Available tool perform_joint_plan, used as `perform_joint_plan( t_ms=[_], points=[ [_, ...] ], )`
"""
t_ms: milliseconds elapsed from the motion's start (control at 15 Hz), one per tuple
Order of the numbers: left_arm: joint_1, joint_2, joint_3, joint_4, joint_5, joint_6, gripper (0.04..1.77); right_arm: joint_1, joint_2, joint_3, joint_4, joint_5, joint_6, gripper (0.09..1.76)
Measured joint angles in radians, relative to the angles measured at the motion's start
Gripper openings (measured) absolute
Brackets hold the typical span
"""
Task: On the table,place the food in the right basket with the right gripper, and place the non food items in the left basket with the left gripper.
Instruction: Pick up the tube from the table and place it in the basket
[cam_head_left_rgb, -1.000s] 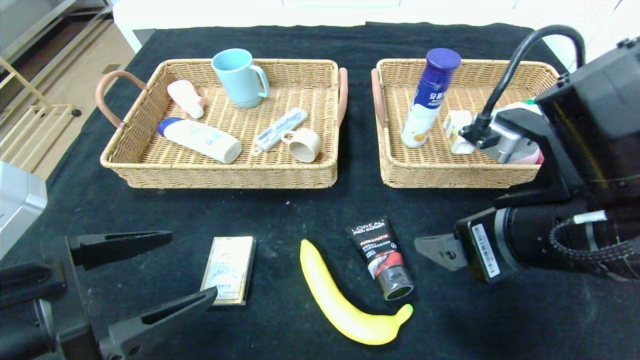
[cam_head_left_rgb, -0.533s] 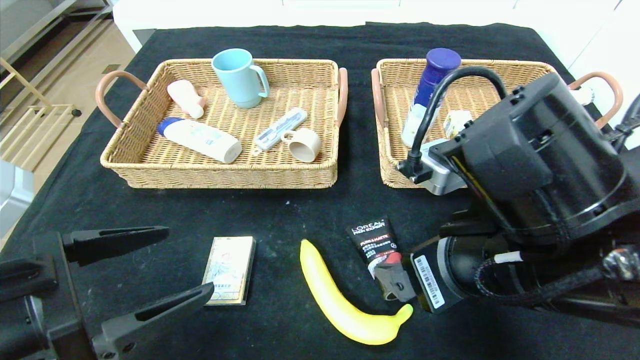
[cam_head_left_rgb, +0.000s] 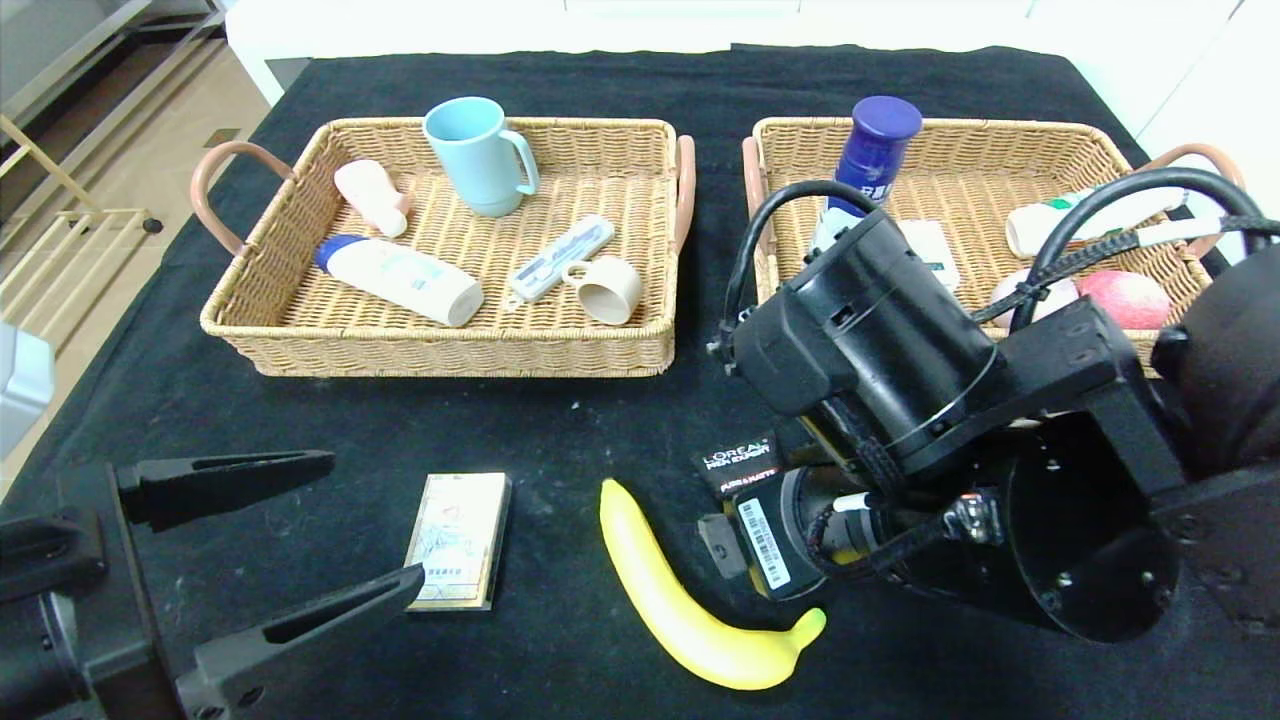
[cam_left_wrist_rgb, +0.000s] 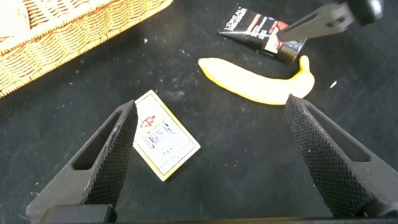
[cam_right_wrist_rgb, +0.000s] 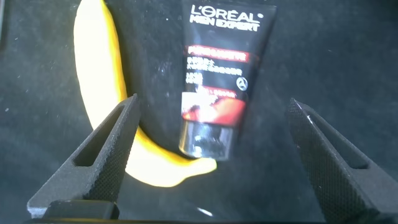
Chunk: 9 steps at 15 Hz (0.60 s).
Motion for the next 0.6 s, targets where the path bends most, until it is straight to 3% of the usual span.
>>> perform_joint_plan(
  t_ms=[600],
  points=[
    [0.000,-0.001,0.001,0.000,-0.001,0.000,1.72,-0.029,0.087,-0.018,0.002,-0.005,0.035,1.71]
  ],
)
